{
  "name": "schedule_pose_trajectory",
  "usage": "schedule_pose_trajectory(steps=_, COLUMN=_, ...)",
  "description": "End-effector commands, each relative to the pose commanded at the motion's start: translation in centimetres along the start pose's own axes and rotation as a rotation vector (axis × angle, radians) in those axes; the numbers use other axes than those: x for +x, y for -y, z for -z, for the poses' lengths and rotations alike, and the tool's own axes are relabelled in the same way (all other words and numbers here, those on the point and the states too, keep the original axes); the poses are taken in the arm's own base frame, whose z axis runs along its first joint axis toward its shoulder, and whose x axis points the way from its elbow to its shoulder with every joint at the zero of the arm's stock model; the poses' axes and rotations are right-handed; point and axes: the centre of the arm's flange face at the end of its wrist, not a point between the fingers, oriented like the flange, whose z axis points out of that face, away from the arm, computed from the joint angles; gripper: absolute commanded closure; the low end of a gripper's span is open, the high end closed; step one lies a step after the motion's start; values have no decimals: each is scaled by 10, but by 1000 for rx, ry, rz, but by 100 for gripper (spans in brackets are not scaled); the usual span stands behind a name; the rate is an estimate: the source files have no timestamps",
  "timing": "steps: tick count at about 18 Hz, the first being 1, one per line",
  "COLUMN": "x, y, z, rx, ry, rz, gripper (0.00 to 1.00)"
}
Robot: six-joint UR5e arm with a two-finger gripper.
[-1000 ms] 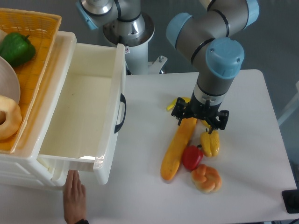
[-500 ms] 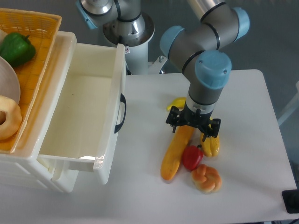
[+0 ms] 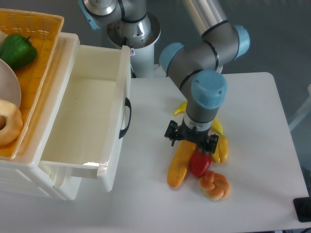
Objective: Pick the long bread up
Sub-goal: 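Lower the gripper toward the long yellow bread loaf among the peppers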
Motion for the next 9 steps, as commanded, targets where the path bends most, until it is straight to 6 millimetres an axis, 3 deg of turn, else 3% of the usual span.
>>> schedule_pose_trajectory(steps=5, x=-5, y=11, z=-28, rx=-60, ry=18, rz=-17, gripper=0)
schedule_pose_trajectory(steps=9, x=-10, y=15, z=-38, rx=-62, ry=13, rz=-20, gripper=0)
